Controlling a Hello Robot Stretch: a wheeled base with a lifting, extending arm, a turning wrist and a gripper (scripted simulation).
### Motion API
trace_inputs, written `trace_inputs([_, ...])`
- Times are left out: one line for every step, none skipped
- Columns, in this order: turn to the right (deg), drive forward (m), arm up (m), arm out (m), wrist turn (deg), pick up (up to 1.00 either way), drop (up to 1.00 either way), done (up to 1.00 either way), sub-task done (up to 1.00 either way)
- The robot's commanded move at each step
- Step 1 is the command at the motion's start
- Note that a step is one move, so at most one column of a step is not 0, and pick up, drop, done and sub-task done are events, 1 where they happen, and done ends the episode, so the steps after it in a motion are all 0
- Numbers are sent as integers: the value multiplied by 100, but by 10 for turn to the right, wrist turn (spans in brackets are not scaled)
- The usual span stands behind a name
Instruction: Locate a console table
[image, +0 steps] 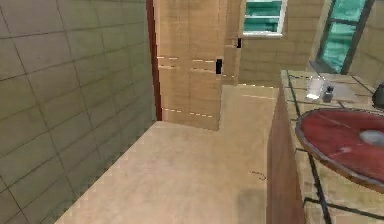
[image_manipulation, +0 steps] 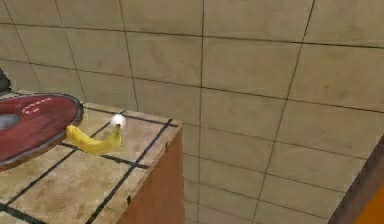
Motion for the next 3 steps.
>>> trace_inputs([0, 10, 0, 0, 0, 0, 0, 0, 0])
trace_inputs([120, 0, 0, 0, 0, 0, 0, 0, 0])
trace_inputs([0, 100, 0, 0, 0, 0, 0, 0, 0])
